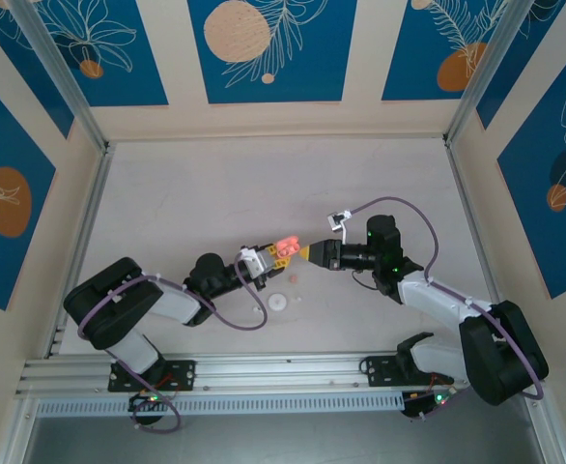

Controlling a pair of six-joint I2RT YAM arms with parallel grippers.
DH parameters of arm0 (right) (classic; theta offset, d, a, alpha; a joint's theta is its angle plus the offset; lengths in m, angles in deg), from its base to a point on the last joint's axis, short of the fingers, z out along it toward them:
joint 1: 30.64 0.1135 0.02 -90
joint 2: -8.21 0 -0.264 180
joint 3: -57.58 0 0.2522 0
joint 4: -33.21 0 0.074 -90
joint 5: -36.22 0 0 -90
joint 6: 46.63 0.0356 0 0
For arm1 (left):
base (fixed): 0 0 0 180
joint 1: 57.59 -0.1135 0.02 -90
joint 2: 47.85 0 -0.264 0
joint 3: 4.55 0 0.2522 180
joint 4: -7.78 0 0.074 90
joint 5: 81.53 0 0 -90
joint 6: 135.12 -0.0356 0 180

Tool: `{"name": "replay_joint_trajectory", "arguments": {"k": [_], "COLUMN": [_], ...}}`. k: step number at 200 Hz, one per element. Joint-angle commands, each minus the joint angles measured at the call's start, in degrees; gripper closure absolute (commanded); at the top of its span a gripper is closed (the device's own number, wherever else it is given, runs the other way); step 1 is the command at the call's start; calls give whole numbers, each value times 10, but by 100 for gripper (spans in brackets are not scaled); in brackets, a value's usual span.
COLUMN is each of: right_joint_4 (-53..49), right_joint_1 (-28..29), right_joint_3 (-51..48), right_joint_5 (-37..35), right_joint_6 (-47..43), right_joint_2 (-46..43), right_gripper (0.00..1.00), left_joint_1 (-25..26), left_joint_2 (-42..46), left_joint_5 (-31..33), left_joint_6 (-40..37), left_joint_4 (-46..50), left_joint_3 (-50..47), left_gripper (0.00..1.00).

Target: Insert wireless bluetooth earbuds into charging case

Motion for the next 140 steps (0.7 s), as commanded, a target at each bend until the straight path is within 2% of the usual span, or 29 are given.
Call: {"name": "replay_joint_trajectory", "arguments": {"k": [1,34,80,103,140], "right_joint_4": [-5,-109,-337,-439,-522], "right_joint_1": [4,5,15,39,72], "right_joint_3": [19,41,101,143,223], "right_joint_5": [1,-28,-123,-188,-258], "right_joint_6": [-4,-41,-129,-178,-288], "right_joint_2": [4,-5,-24,-4,58], "right_gripper": [76,72,68,65,60], "left_joint_1": [8,8,6,2,-25], "left_joint_2": [10,7,10,16,46], "left_joint_5": [12,53,129,165,189], "left_joint_6": [0,0,15,40,96], "left_joint_4": [-21,-21,-21,-18,17], "left_joint_3": [1,-3,-12,-18,-36], "left_gripper": [85,85,85,85,86]}}
